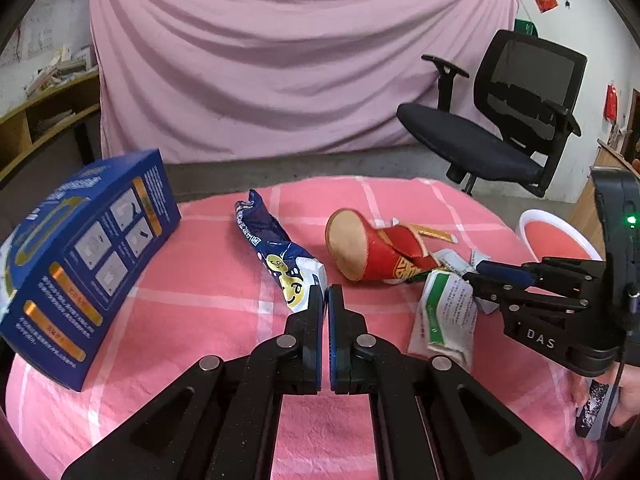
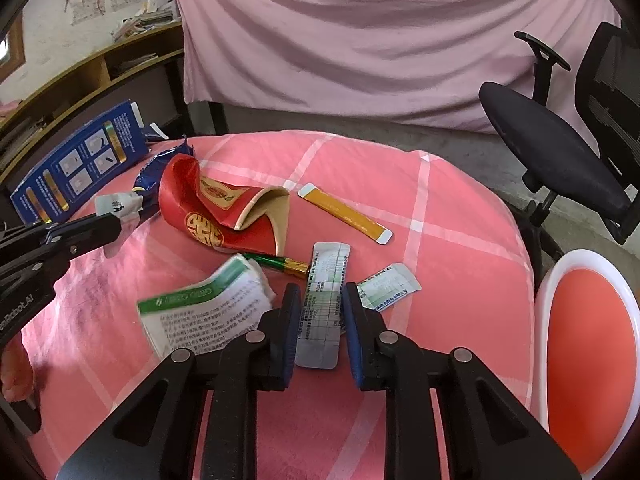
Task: Collect trash
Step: 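Grasp blue candy wrapper with left gripper while right grasps white medicine strip, then carry both items over the orange bucket and open both grippers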
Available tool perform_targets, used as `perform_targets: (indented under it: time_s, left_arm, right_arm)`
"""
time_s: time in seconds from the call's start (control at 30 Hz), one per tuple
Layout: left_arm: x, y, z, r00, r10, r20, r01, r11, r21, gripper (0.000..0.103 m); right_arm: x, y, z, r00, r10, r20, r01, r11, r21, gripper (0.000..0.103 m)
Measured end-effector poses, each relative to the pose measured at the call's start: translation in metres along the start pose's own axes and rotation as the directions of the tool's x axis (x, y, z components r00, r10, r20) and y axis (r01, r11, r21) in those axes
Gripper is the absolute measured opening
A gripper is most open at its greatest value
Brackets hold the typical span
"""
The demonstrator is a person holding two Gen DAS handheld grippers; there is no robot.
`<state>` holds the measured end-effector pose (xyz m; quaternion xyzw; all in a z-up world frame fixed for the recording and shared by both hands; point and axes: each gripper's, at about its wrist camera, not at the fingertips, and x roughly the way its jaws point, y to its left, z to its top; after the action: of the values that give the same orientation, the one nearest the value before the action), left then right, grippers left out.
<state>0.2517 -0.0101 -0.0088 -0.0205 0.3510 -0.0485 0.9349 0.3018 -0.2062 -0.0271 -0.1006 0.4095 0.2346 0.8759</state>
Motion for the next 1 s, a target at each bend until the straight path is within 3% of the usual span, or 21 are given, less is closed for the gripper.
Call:
perform_targets:
  time_s: [0.3,0.47,0.57,0.73,1.0]
  left_arm:
    - [-0.032,-0.018,-0.007,0.985,0.045,0.169,-0.055,0.997,0.056,0.001]
    - [-0.045,-0.031,-0.01,0.965,0.047,0.258,-0.071,0.994,0.086,0.001]
    - [-0.051,-0.041,-0.01,0.95,0.044,0.308,-0.077,0.993,0.094,0.001]
    - [-0.063,-0.056,-0.008,0.924,0.021,0.382,-0.075,0.989,0.126,0.001]
    - [-0.082,-0.091,0.001,0.854,-0.055,0.517,-0.079,0.969,0.233,0.001]
  right_arm:
    - [-0.031,0.004,-0.004,0.985,-0.01,0.17,0.01,1.0,-0.002,0.019]
    - [-0.059,0.005,-0.01,0.947,-0.007,0.321,0.007,1.0,0.002,0.019]
    - [-0.074,0.004,-0.014,0.915,-0.011,0.404,0.01,1.0,0.005,0.019]
    - [-0.103,0.001,-0.022,0.84,-0.032,0.542,0.022,0.999,0.025,0.019]
    - [-0.141,-0.017,-0.035,0.739,-0.077,0.669,0.043,0.997,0.068,0.019]
